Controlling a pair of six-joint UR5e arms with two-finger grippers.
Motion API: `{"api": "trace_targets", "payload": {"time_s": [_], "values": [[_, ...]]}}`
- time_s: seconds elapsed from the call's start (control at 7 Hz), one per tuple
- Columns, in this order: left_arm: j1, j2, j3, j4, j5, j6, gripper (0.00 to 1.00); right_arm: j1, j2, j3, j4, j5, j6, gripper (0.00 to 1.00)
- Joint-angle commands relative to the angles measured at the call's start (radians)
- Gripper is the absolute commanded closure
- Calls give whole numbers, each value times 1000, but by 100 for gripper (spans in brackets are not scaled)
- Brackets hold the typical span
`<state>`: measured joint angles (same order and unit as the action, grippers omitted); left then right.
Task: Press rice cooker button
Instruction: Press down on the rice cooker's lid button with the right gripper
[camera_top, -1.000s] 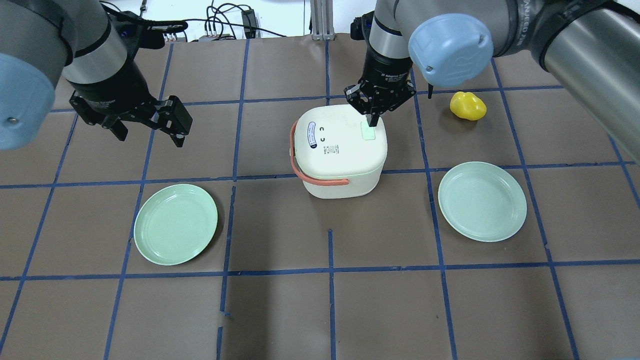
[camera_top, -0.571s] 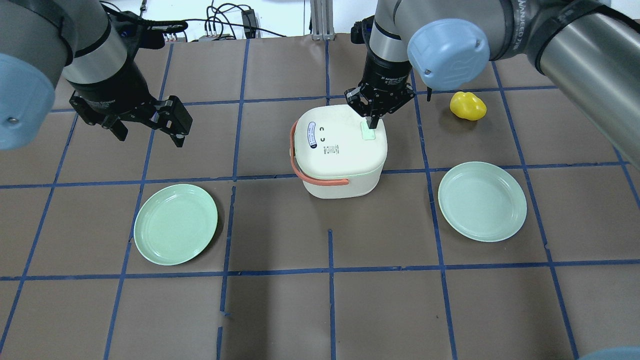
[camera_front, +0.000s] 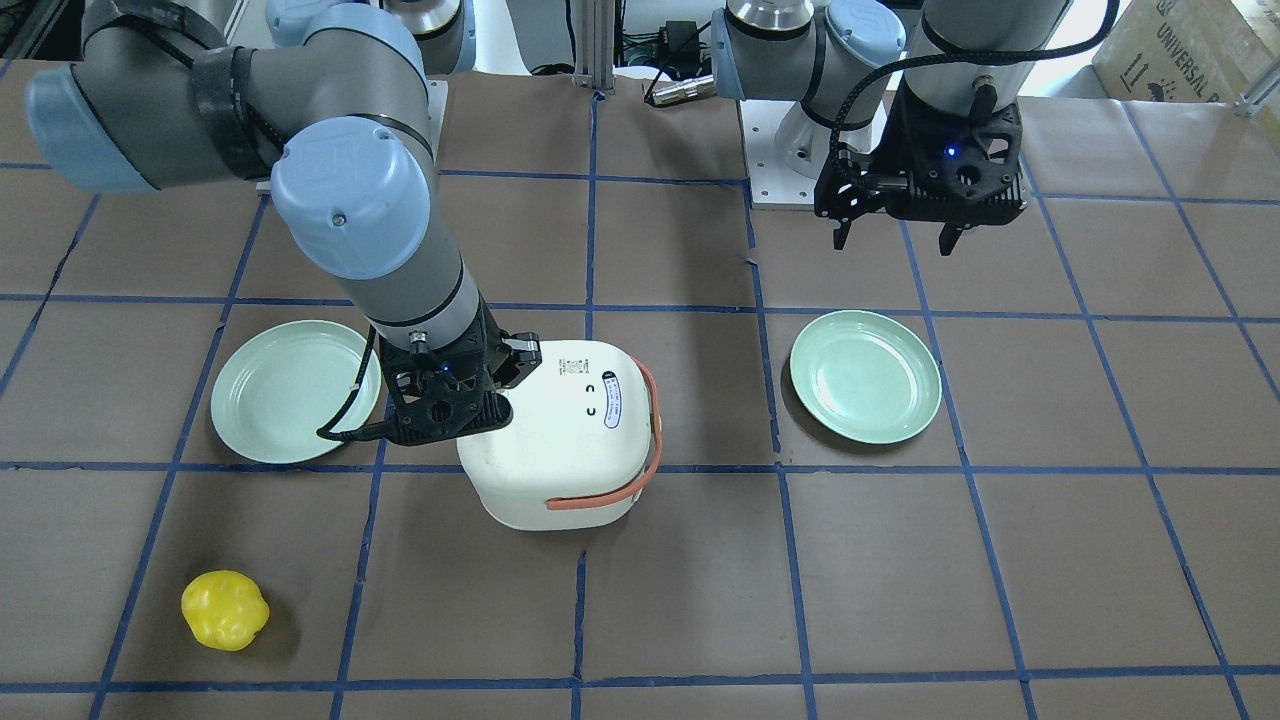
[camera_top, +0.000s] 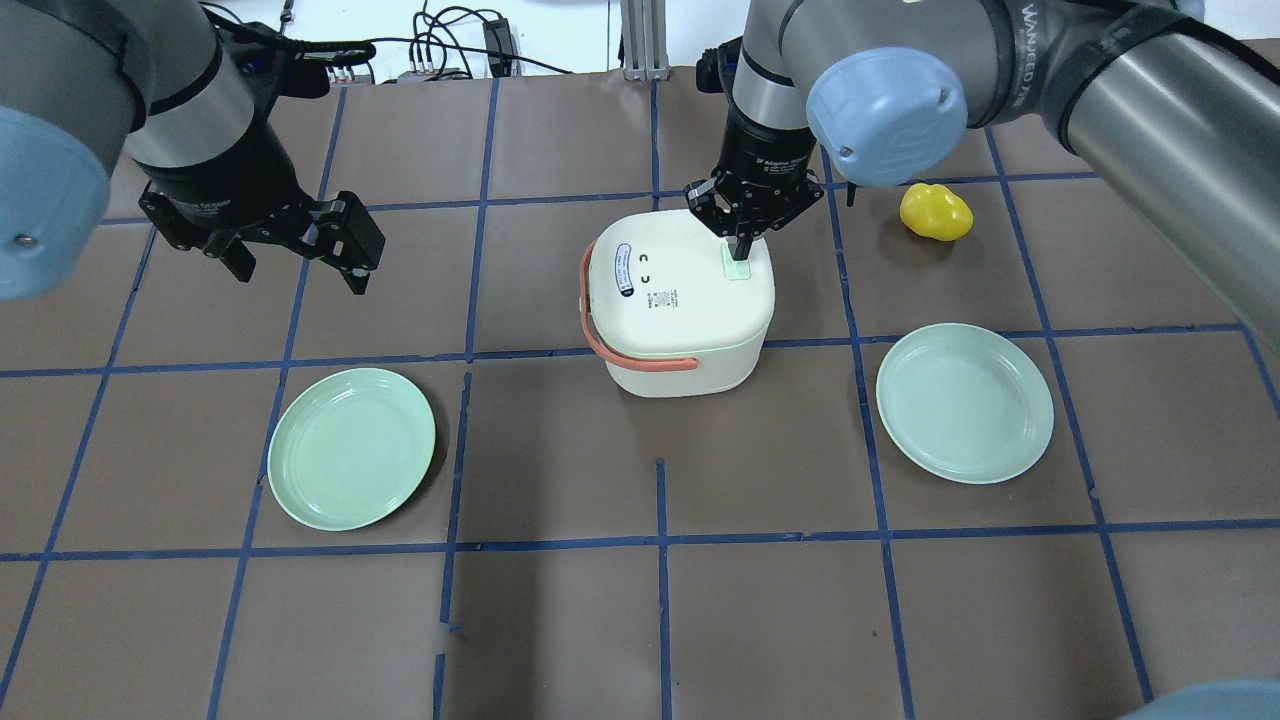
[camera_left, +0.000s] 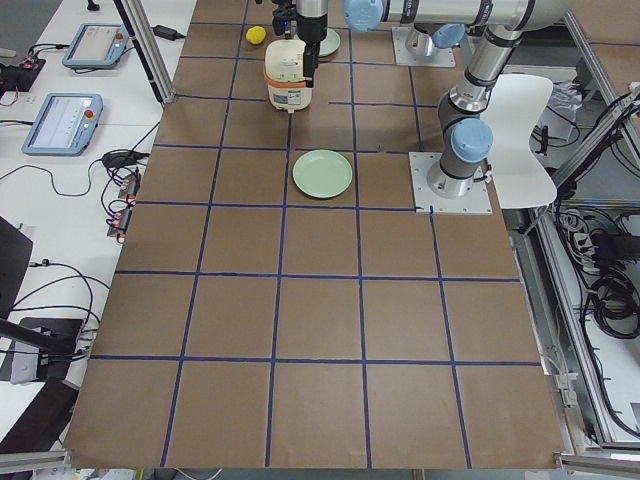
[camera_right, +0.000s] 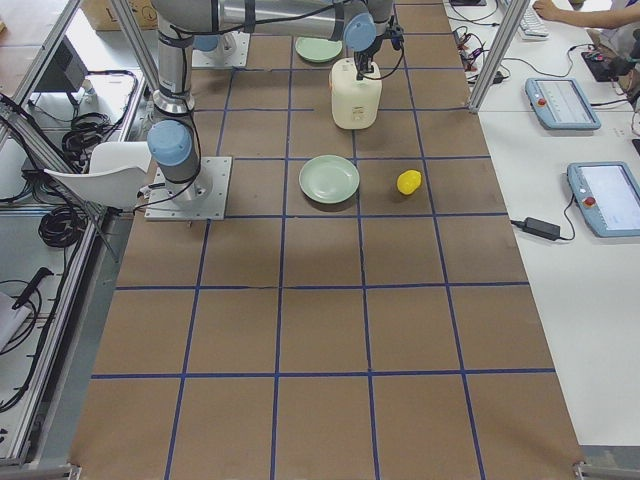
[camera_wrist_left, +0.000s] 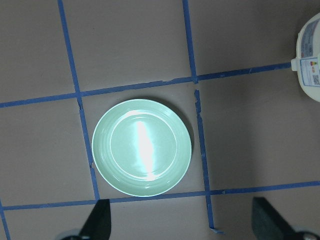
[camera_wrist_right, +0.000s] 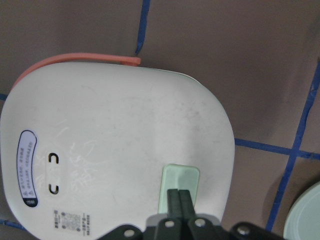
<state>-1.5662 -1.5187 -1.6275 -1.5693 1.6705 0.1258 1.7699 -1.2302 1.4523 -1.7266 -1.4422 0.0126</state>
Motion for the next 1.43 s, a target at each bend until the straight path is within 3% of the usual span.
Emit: {"api": "trace_targets", "payload": {"time_s": [0.0,1.29], "values": [[0,0,0,0,0,0,0,-1,11,2,-11,-1,-3,95],[0,0,0,0,0,0,0,-3,14,17,-53,-9,-6,95]]}}
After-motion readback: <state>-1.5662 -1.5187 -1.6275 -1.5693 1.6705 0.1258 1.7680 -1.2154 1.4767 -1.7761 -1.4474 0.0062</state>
